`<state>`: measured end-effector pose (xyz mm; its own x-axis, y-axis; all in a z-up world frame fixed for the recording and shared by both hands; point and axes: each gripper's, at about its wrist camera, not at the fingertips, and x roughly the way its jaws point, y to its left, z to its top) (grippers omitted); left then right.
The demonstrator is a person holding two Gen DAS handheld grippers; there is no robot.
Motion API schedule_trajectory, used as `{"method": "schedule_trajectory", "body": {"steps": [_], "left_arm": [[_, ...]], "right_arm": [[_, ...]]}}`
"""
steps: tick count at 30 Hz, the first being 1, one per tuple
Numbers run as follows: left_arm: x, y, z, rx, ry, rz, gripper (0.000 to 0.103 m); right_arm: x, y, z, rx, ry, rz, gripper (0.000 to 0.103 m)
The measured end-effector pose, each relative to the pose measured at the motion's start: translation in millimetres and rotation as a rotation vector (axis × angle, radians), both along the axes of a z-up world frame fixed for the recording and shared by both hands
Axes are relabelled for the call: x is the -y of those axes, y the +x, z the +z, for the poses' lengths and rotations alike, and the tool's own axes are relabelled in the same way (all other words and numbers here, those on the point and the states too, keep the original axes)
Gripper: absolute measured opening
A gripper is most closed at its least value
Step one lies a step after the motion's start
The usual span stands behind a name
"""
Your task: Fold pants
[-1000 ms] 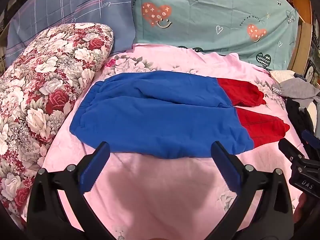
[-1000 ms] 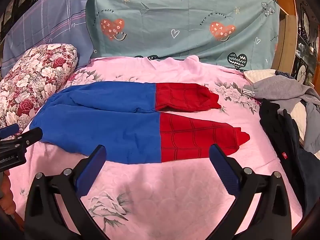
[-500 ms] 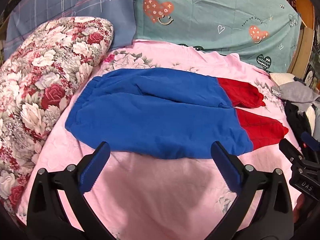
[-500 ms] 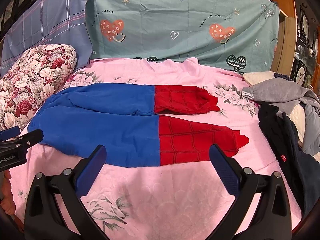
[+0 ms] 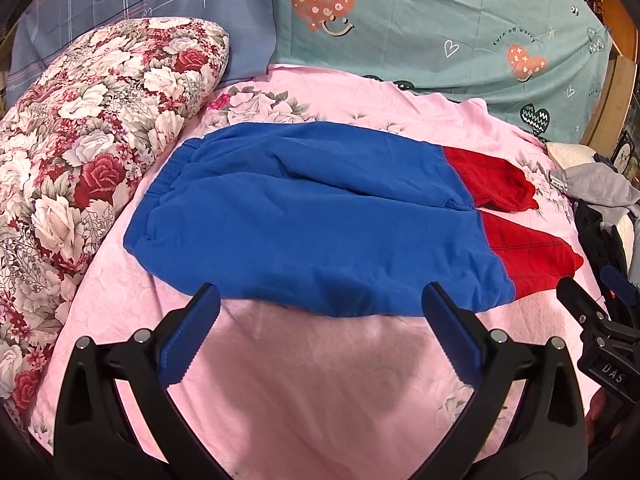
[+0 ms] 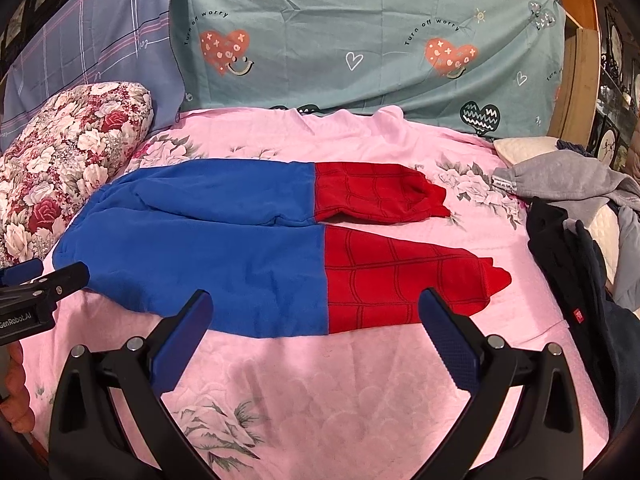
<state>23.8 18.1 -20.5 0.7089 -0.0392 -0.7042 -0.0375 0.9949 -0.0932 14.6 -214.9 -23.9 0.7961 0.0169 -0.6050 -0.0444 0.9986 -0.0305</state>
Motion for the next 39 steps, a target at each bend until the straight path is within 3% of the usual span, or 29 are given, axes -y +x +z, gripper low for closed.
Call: {"method": "schedule_trajectory", "body": {"steps": [39], "left_arm": [[-1.4, -6.7, -0.8, -0.005, 0.006, 0.009, 0.101]], "right_arm": [[0.4, -8.9, 0.4, 0.029, 0.059, 0.032, 0.102]]}}
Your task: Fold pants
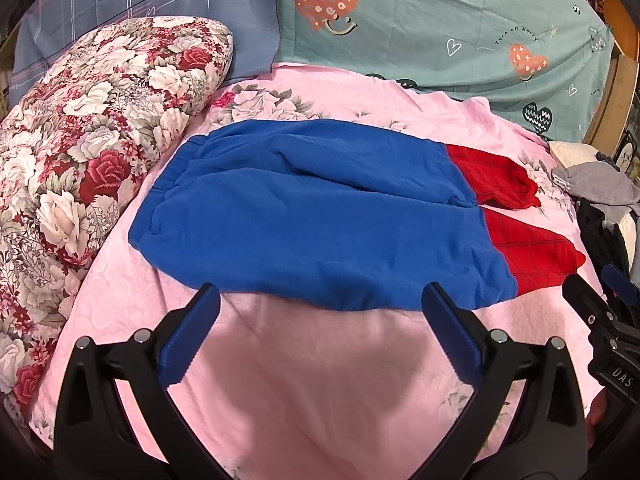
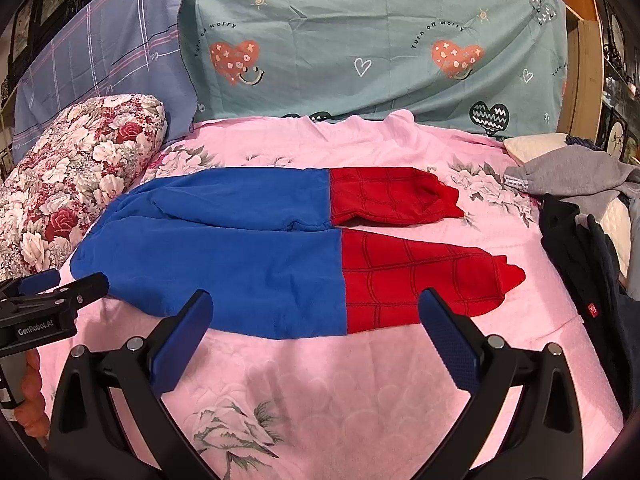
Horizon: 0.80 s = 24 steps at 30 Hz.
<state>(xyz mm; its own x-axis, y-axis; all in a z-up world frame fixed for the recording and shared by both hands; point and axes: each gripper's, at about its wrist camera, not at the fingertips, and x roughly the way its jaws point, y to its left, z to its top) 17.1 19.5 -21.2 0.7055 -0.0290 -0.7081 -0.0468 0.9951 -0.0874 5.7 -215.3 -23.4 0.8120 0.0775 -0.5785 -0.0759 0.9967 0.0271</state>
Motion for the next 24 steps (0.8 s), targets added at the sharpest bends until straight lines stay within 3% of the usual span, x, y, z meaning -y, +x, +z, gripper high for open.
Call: {"method": "schedule_trajectory", "body": {"steps": [11, 12, 14, 16, 17, 21, 24], "left_arm": [[-0.4, 4.7, -6.3, -0.027, -0.013, -0.014, 0.101], [-3.5, 7.5, -10.5, -0.053, -0.037, -0.023, 0.101], [-17.9, 15.8, -26.6, -0.156, -0.166, -0.048, 0.101], [-40.2, 21.9, -42.8, -0.233, -0.302, -0.022, 0.1], [-52.2, 23.7, -48.3, -0.243, -0.336, 0.005, 0.094], [-97.6, 38.0, -63.1, -0.278, -0.323, 0.11, 0.092], [-122.7, 46.8, -67.4, -0.291, -0.368, 0.167, 0.092]], "right_arm": [[1.0, 1.5, -2.2, -0.012, -0.003, 0.004, 0.102], [2.1, 2.8, -3.9, -0.022, 0.0, 0.003, 0.102], [3.5, 5.9, -7.2, -0.036, 0.002, -0.007, 0.102], [8.6, 10.7, -13.4, -0.057, -0.007, -0.039, 0.102], [11.6, 14.1, -17.0, -0.074, -0.012, -0.052, 0.102], [24.8, 23.4, -28.1, -0.105, 0.001, -0.074, 0.102], [39.4, 30.9, -36.4, -0.128, 0.008, -0.11, 0.102]]}}
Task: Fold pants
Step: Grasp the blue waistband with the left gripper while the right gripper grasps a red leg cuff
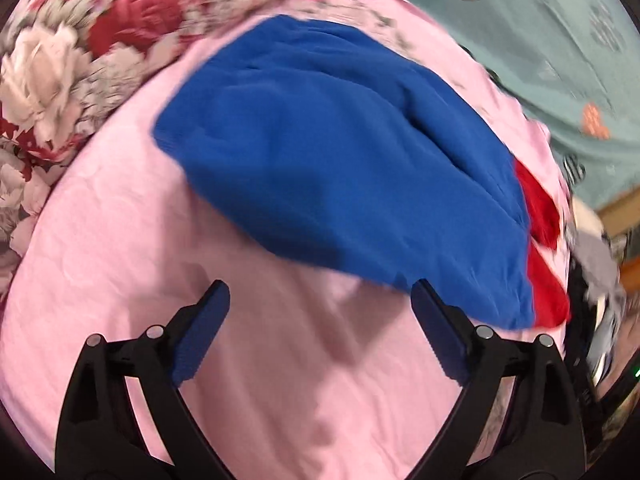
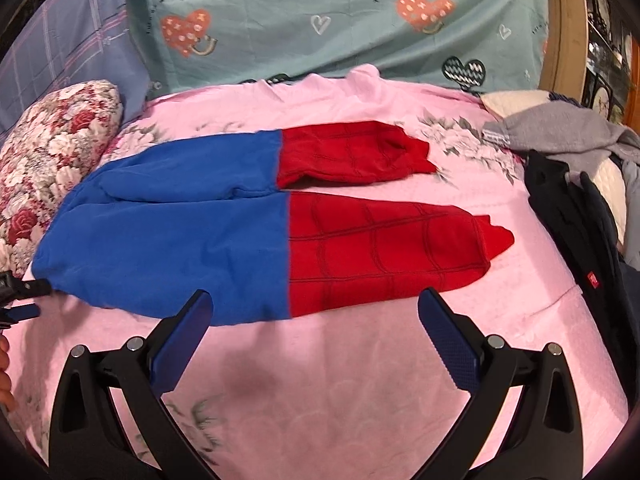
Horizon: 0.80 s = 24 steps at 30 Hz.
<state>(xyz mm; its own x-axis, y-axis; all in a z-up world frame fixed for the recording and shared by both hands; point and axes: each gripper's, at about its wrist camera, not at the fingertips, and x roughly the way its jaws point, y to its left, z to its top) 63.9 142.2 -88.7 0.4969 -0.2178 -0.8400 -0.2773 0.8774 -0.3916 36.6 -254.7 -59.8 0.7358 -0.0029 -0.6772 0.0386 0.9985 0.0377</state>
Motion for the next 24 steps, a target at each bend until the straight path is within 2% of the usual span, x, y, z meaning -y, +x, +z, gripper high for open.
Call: {"method": "schedule_trajectory", "body": {"steps": [2, 4, 7, 10, 15, 16, 17, 18, 19, 21, 24], "left_arm": [[-12.7, 6.4, -3.0, -0.018, -0.025, 0.015, 0.091], [-21.2, 10.8, -6.2, -0.037, -0.041, 0.012, 0.082], [-28.5, 14.8, -7.2, -0.044, -0.074, 0.003, 0.077], [-33.1, 23.2, -8.3, -0.037, -0.12, 0.009, 0.076], [-45.2, 40.4, -11.9, -0.016, -0.187, 0.09, 0.074], [-48.0, 44.9, -12.7, -0.012, -0.2, 0.111, 0.07], [-49.9, 48.4, -13.4, -0.014, -0.194, 0.125, 0.052], [-50.2, 54.0, -13.4, -0.033, -0.16, 0.145, 0.019], [-49.1, 57.7, -13.5, -0.046, -0.145, 0.147, 0.003], [-43.0, 57.6, -5.9, -0.033, -0.098, 0.155, 0.003], [-29.2, 52.0, 13.4, 0.042, 0.029, 0.132, 0.003]], "right_arm": [[10.4, 4.9, -4.6, -0.018, 0.011, -0.017, 0.102], [16.7, 7.6, -5.8, -0.021, 0.01, -0.031, 0.102], [24.1, 12.1, -6.4, -0.019, 0.01, -0.051, 0.102], [26.0, 18.9, -7.9, -0.029, 0.021, -0.054, 0.102], [15.4, 24.9, -5.2, -0.031, 0.027, -0.007, 0.102], [13.8, 24.6, -3.7, -0.027, 0.022, 0.0, 0.102], [12.5, 24.1, -2.0, -0.02, 0.012, 0.004, 0.102], [12.4, 23.7, -0.1, -0.015, 0.001, 0.007, 0.102], [14.0, 23.8, 0.9, -0.015, -0.003, 0.008, 0.102], [24.8, 23.5, 3.9, -0.018, 0.001, -0.003, 0.102], [68.2, 21.2, 10.2, -0.009, 0.005, -0.119, 0.102]]}}
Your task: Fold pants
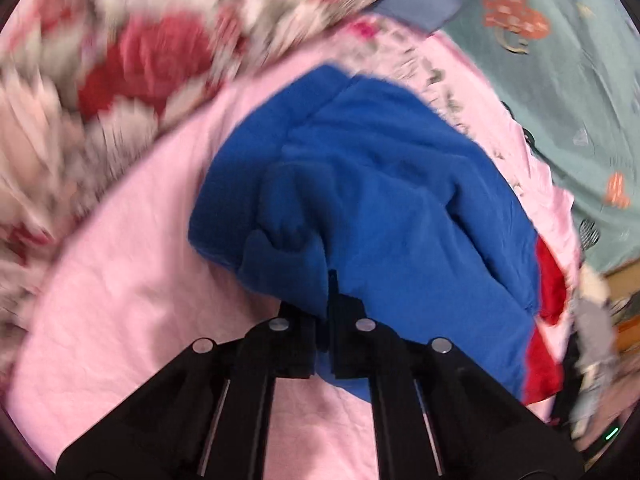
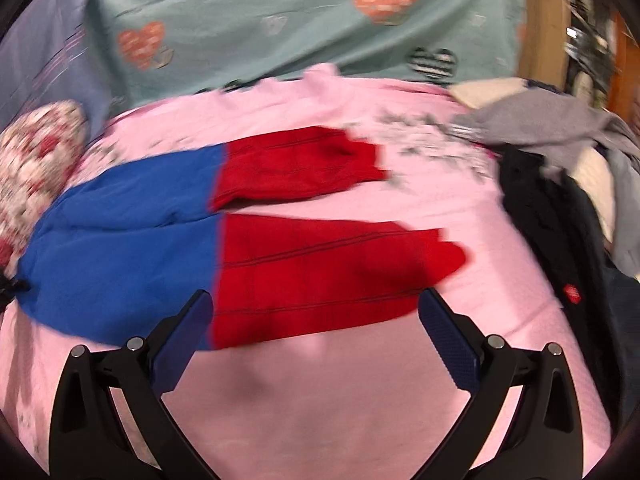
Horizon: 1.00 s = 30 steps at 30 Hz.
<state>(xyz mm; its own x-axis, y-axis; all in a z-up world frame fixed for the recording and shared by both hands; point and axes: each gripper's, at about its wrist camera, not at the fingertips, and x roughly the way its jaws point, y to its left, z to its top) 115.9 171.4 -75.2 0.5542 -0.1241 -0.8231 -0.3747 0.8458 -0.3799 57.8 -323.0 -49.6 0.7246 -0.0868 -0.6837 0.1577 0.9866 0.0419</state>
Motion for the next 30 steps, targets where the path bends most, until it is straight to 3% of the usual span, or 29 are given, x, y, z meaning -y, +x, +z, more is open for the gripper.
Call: {"method": "schedule_trajectory", "body": {"steps": [3, 4, 5, 11, 13, 15, 18, 22, 25, 28, 29, 30], "left_arm": [[3.4, -2.6, 9.9, 0.034, 0.012, -0.004, 0.003], [3.3, -1.2, 9.9, 0.03, 0.004, -0.005, 0.003], [2.2, -1.6, 9.0, 0.026, -0.005, -0.007, 0.003], [1.8, -1.8, 0.4, 0.015, -0.088, -0.014, 0.003], [5.6, 0.3, -4.5, 0.006, -0.111, -0.02, 0.004], [12.4, 6.2, -10.1, -0.004, -0.103, -0.039, 0.003], [21.1, 12.0, -7.6, -0.019, -0.054, -0.065, 0.003], [9.1, -10.4, 48.2, 0.144, 0.023, -0.031, 0.003], [1.2, -29.0, 69.9, 0.185, 0.031, -0.026, 0.003], [-4.6, -45.7, 66.7, 0.149, 0.075, -0.033, 0.003], [-5.7, -46.9, 60.2, 0.119, 0.083, -0.04, 0.003], [-8.0, -47.9, 47.8, 0.075, 0.088, -0.05, 0.004]], "right_arm": [[68.2, -0.7, -4.8, -0.024, 0.031, -0.208, 0.102], [83.1, 1.3, -9.4, -0.053, 0.066, -0.241, 0.098], [97.6, 4.4, -15.4, -0.083, 0.12, -0.259, 0.086], [109.4, 39.3, -45.6, -0.156, 0.338, -0.172, 0.074], [99.3, 52.9, -50.5, -0.168, 0.394, -0.118, 0.061], [95.1, 61.7, -53.9, -0.179, 0.407, -0.125, 0.015], [91.4, 68.6, -43.6, -0.162, 0.488, -0.1, 0.013], [91.1, 48.9, 17.6, 0.01, 0.466, -0.023, 0.012], [98.6, 22.7, 54.3, 0.086, 0.456, 0.033, 0.012], [112.6, -1.0, 40.5, 0.005, 0.497, 0.066, 0.013], [116.4, -6.2, 27.3, -0.046, 0.506, 0.074, 0.017], [117.5, -9.5, 11.4, -0.111, 0.503, 0.076, 0.03]]}}
